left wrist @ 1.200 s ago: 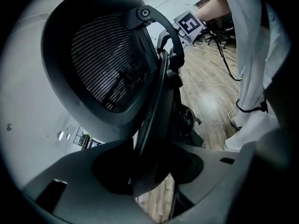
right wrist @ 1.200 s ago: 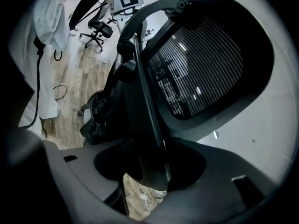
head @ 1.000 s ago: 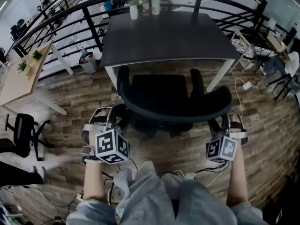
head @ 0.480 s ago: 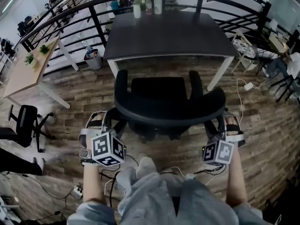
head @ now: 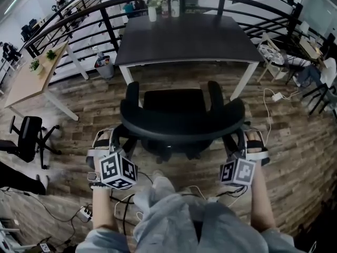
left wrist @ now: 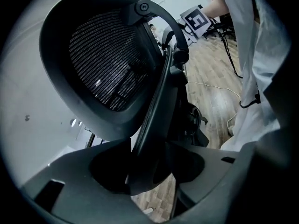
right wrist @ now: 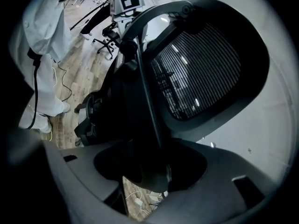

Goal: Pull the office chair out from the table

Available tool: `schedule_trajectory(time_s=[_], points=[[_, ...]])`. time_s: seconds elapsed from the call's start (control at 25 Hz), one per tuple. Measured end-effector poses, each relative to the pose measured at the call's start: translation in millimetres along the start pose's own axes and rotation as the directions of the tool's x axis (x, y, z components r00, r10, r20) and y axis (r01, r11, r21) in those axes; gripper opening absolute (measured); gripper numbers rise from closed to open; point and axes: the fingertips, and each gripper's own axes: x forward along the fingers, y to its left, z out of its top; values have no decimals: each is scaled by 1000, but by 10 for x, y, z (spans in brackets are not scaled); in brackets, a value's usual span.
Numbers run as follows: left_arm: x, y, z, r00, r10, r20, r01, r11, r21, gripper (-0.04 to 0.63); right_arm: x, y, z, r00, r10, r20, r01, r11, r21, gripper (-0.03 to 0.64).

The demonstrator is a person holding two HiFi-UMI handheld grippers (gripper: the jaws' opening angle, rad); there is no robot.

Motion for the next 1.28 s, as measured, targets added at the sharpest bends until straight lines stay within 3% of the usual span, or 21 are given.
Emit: schedule_trajectory(time_s=[0.16,0.72,0.92,1.16,1.28], points=[[7,-15,32,999,39,-5,-39,999,-33,230,-15,-8,-19,1000,-31,-2,31,999,18,232],[-72,-71,82,1000,9,23,-6,993,-118,267,-376,65,-50,994,-22,106,5,987,161,244],[-29,-159,65,1000,-2,13,3,998,-68,360,-395,85,-26,992,-30,126,7,983,182,239],[-28,-150,80,999,-4,32,7,993,-116,371,-445,42,46,988,-37,153,4,977,213,239],[-16,-167,90,1000,0,27,4,993,-119,412,-445,26,82,986,-37,162,1,977,213,239]])
